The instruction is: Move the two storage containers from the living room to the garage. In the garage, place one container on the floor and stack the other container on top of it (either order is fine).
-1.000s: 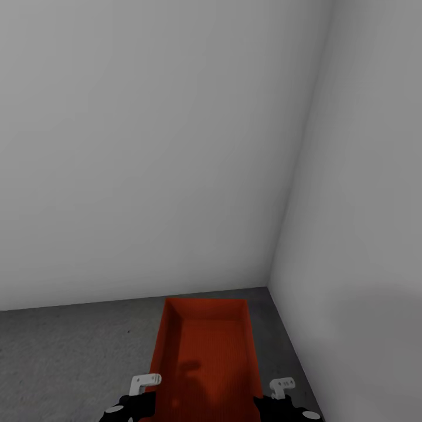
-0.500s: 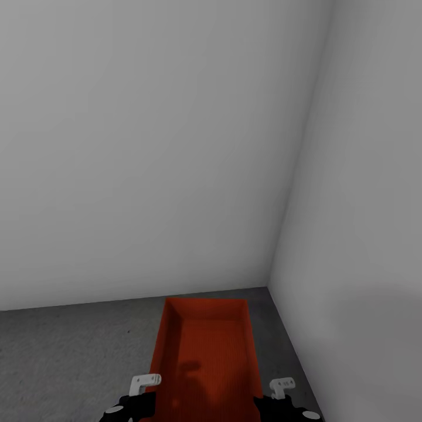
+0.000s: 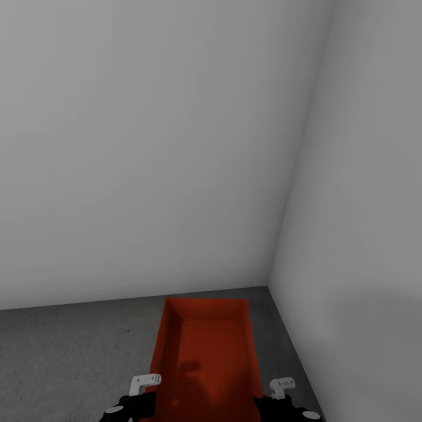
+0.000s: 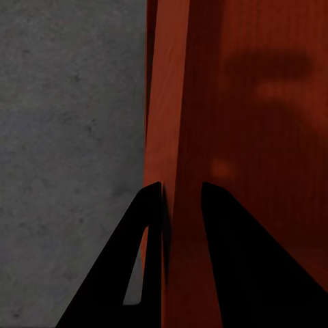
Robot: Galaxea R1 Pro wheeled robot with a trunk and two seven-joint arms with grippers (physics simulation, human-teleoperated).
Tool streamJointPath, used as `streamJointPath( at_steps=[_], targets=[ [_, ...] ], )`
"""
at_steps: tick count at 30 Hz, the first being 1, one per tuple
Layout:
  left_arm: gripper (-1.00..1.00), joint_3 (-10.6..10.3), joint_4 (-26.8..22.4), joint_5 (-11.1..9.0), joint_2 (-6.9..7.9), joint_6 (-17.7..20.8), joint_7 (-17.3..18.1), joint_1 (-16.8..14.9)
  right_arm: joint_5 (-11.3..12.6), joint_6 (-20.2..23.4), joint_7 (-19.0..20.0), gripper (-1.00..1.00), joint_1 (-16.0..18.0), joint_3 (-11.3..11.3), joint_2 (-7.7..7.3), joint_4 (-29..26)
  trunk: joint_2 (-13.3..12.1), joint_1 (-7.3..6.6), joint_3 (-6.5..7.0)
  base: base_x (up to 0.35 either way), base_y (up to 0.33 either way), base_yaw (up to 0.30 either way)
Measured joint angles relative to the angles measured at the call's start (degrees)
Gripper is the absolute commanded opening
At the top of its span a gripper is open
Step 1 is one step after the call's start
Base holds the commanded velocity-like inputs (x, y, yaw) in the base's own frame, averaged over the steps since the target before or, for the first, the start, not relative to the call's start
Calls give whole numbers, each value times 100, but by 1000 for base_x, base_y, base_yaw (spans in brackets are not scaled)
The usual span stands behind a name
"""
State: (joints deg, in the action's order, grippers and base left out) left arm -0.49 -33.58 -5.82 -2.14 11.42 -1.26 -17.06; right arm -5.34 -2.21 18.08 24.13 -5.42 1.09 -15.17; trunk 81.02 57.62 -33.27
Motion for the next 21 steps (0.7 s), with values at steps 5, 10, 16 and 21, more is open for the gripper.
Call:
streamJointPath(
  at_steps=[5, 10, 16, 21],
  targets=[
    [-100, 0, -4, 0, 3, 5, 3, 1, 1, 0, -3, -100, -1, 0, 3, -1, 42, 23, -19, 0, 0, 0],
    [-100, 0, -1, 0, 1, 0, 3, 1, 2, 0, -1, -100, -2, 1, -1, -1, 42, 23, -19, 0, 0, 0],
    [-100, -1, 2, -1, 1, 0, 1, 0, 1, 1, -2, -100, -2, 0, -1, -1, 241, 132, -108, 0, 0, 0],
    [-100, -2, -7, -1, 4, 8, 3, 0, 2, 1, -3, -100, -1, -1, 2, -1, 322, 176, -144, 0, 0, 0]
  ],
)
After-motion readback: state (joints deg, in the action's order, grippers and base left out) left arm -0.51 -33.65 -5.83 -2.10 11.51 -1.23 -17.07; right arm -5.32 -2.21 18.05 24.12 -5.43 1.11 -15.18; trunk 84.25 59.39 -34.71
